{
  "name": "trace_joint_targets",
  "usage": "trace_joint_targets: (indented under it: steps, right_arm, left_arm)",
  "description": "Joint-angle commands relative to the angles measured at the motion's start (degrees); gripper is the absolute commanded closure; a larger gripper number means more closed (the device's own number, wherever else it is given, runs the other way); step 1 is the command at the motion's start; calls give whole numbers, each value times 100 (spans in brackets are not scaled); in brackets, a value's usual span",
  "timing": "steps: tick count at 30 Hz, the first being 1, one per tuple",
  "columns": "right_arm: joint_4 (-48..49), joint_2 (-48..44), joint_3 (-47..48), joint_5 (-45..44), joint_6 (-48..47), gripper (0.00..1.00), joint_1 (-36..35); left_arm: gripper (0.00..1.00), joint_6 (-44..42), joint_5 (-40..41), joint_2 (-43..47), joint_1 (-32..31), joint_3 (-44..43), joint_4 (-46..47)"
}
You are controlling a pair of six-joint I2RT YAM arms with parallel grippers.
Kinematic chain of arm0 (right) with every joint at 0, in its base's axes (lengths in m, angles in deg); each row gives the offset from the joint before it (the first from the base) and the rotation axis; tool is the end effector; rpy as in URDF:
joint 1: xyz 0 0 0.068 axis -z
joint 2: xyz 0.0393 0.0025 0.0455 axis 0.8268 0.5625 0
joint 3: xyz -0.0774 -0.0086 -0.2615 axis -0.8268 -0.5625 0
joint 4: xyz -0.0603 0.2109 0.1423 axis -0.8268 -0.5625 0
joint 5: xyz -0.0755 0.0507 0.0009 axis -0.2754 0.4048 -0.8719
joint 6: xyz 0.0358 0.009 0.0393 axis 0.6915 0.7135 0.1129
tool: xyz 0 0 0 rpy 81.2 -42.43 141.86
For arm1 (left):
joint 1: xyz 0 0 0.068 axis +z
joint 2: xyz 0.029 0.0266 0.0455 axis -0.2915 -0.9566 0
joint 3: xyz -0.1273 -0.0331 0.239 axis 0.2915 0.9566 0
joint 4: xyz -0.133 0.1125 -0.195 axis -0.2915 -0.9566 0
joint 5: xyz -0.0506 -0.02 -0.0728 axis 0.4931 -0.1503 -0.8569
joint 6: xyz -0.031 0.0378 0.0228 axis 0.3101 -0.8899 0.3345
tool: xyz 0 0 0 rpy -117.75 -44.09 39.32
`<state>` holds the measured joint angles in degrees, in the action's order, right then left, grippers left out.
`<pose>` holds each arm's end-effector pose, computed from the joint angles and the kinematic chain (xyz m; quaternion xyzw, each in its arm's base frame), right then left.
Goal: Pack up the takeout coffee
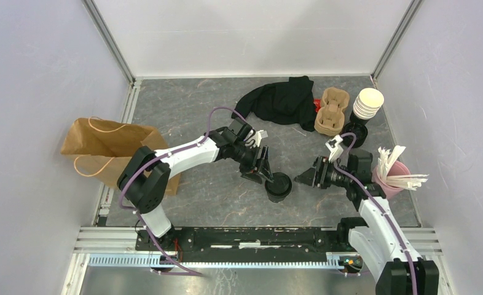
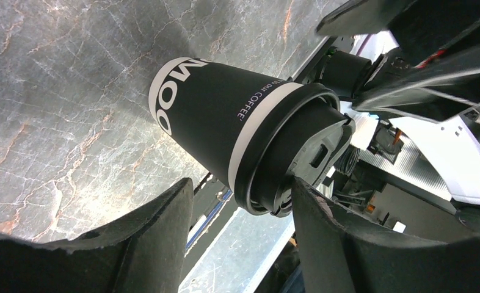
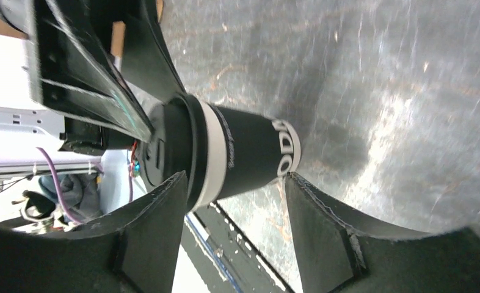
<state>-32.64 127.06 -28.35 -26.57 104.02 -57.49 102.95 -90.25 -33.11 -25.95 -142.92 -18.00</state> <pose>0.1580 0.0320 0.1987 0.0028 0.8335 0.4702 0.2903 0.2400 -0.2545 0.2056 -0.1527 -0.8917 0.4260 0.0072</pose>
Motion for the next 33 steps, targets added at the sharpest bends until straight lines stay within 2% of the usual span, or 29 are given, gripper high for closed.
trace_joint_targets:
  steps: [1,5,9,13,19,24,33]
  right_arm:
    - [144,-104,-410,337,224,36,-15]
    - [390,-100,-489,346,483,41,-65]
    - [647,-130,-566,368,740,41,-140]
    - [459,-262,-484,386,751,41,-161]
    - [-370,-444,-86,91,553,38,-167]
    - [104,-590,-406,-43,1156,39,-486]
    - [582,-826,-886,-374,1700,52,-817]
  left_arm:
    - [34,6,54,-64,-35,13,1]
    - [35,73,76,-79,-41,22,1]
    - [36,79,80,-105,-52,-2,4]
    - [36,104,105,-142,-68,-43,5]
    - [37,158,142,-200,-137,-157,7]
    - [37,176,145,-243,-218,-184,10]
    - [38,228,201,-240,-279,-173,10]
